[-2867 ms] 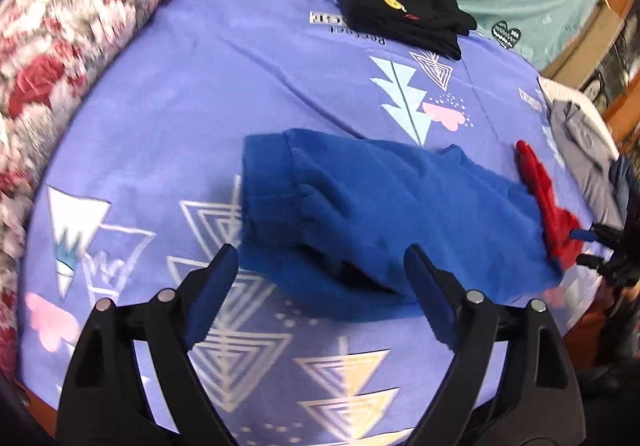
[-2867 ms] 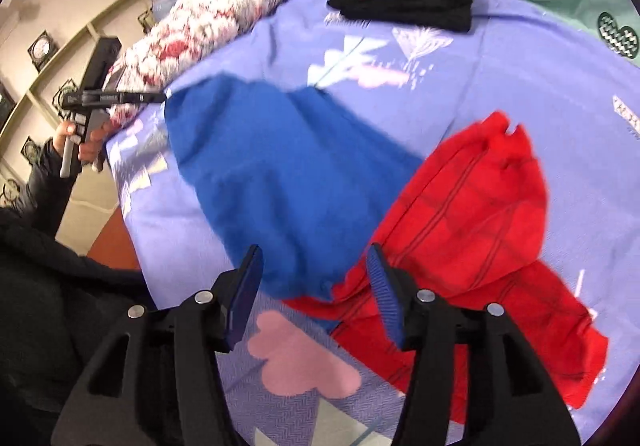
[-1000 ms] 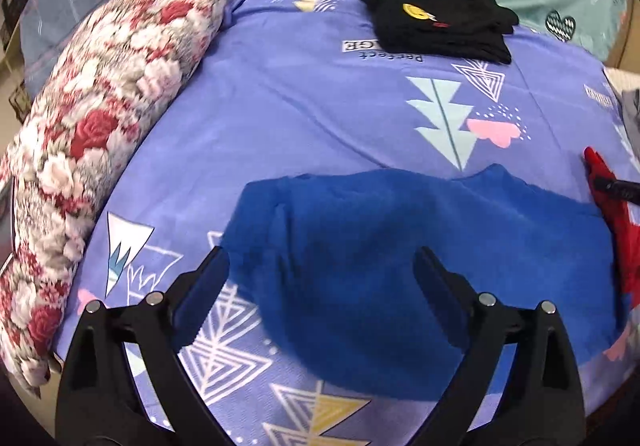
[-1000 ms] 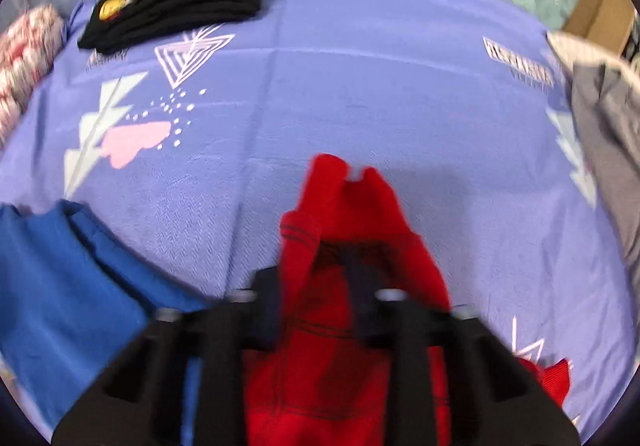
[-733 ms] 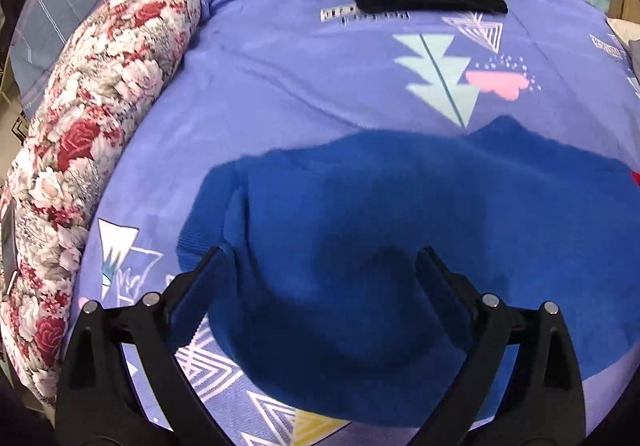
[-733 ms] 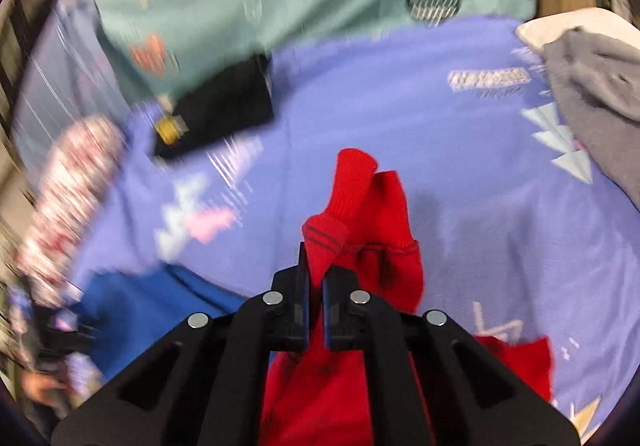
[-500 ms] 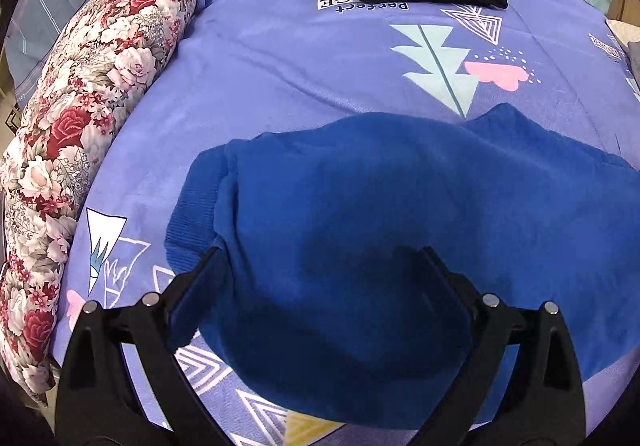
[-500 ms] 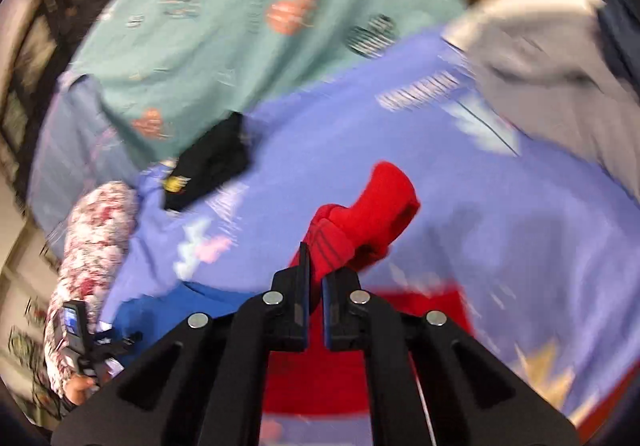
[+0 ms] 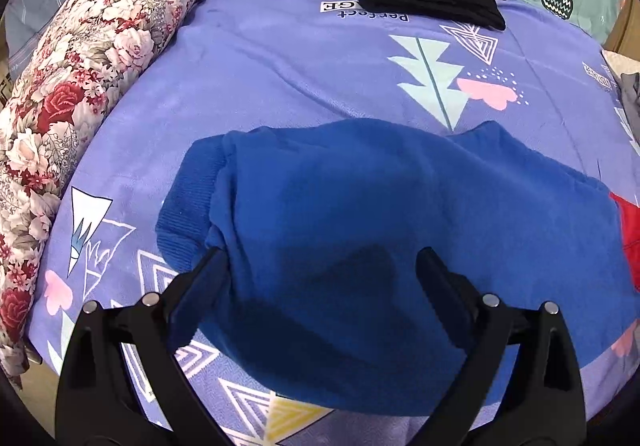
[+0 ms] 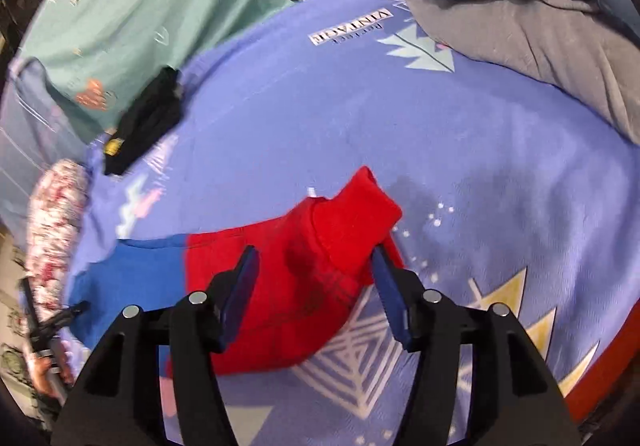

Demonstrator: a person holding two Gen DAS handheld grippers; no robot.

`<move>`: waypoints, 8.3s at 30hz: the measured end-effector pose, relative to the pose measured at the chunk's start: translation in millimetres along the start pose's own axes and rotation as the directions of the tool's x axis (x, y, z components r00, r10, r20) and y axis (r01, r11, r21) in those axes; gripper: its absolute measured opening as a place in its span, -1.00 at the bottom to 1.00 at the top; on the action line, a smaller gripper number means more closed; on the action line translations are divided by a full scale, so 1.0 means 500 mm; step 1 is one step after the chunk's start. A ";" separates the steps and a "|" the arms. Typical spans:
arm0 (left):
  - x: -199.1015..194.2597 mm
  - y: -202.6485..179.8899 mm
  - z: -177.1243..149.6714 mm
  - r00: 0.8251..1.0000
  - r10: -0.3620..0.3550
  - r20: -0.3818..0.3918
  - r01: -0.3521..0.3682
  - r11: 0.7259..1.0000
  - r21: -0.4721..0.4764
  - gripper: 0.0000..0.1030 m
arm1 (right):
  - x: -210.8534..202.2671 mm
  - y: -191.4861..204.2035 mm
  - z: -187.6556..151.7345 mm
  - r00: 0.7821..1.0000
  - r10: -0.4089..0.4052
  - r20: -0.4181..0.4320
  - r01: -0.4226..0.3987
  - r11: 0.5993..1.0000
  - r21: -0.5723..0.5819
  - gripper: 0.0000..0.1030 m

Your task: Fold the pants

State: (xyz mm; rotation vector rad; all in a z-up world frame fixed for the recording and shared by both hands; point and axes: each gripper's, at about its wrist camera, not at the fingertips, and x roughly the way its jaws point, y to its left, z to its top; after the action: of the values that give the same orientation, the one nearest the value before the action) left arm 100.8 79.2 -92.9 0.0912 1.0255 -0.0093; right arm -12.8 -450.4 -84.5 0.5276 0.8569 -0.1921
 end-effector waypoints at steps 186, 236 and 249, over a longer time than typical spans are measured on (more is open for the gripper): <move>-0.057 0.097 -0.029 0.988 -0.152 0.035 0.155 0.981 -0.118 0.96 | 0.159 0.528 -0.112 0.809 0.414 -0.416 -0.536 0.810 -0.237 0.23; 0.068 -0.262 0.033 0.946 -0.278 -0.168 0.293 0.954 0.071 0.96 | 0.202 0.370 -0.069 0.956 0.107 -0.274 -0.223 0.872 -0.436 -0.60; -0.049 0.024 0.035 0.962 -0.272 0.028 0.273 0.953 -0.130 0.96 | 0.099 0.329 -0.069 0.935 0.275 -0.222 -0.335 0.890 -0.310 -0.16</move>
State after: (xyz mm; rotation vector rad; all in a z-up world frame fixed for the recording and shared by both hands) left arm 103.8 89.1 -62.0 -0.1726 1.0194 -0.1928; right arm 56.5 -289.6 -80.8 0.3459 0.9394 0.2960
